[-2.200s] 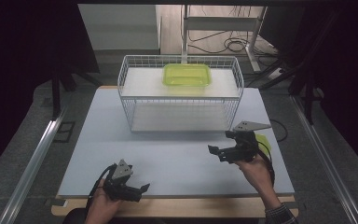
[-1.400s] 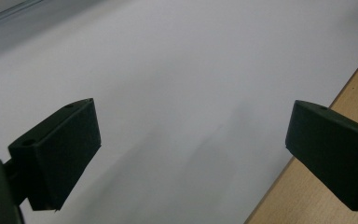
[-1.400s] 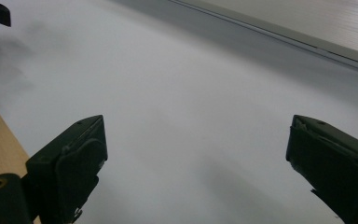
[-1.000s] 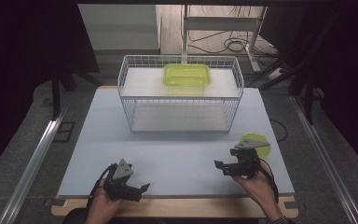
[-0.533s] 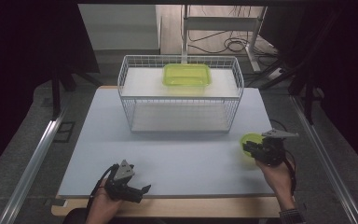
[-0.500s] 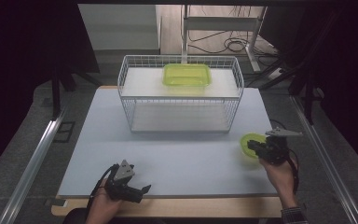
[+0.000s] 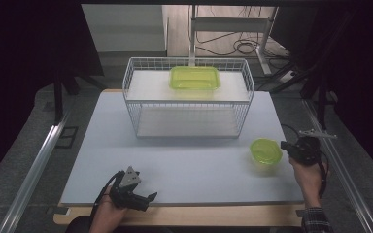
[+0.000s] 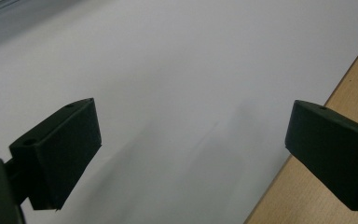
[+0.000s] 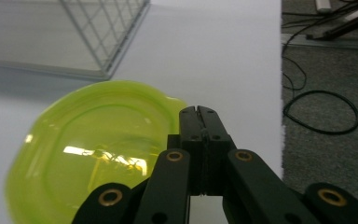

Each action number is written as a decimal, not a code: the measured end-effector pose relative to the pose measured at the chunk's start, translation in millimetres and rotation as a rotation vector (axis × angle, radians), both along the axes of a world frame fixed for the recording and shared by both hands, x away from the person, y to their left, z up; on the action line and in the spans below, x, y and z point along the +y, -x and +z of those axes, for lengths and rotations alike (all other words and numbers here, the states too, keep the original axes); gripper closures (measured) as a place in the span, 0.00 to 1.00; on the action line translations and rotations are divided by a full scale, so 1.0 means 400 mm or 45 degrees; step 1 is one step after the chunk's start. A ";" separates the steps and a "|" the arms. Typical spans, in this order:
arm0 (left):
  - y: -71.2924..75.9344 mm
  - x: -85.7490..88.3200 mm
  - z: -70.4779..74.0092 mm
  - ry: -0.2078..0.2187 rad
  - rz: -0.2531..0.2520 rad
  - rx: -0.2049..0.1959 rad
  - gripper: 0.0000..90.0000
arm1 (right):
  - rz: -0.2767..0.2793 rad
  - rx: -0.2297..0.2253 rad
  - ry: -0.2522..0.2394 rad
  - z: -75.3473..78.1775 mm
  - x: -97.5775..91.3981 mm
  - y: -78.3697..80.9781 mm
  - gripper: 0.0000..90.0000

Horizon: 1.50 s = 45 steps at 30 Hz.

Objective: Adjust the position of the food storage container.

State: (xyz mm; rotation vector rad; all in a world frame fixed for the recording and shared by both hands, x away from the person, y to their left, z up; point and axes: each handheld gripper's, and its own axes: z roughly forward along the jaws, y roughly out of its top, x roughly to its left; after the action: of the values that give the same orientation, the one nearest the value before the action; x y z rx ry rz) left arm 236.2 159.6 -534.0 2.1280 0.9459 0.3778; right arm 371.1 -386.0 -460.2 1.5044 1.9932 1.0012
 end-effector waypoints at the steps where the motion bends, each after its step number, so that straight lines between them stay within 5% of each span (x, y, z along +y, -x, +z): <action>1: 0.000 0.000 0.000 -0.001 0.000 0.000 0.03 | 0.000 0.000 0.000 0.000 0.000 0.000 0.99; 11: -0.001 -0.001 -0.002 -0.018 -0.010 0.005 0.03 | -0.011 0.046 0.018 -0.032 -0.013 -0.014 0.99; 24: 0.000 -0.004 -0.003 -0.030 -0.015 0.009 0.04 | 0.008 0.085 0.009 -0.042 0.030 0.000 0.99; 45: 0.000 -0.007 -0.005 -0.045 -0.027 0.013 0.04 | 0.217 0.154 -0.100 -0.058 0.220 0.042 0.98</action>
State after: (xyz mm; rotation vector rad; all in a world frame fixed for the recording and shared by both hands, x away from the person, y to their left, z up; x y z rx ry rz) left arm 236.3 156.6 -536.0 2.1723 0.9278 0.3764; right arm 354.3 -297.9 -483.4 1.4875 2.2222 1.0913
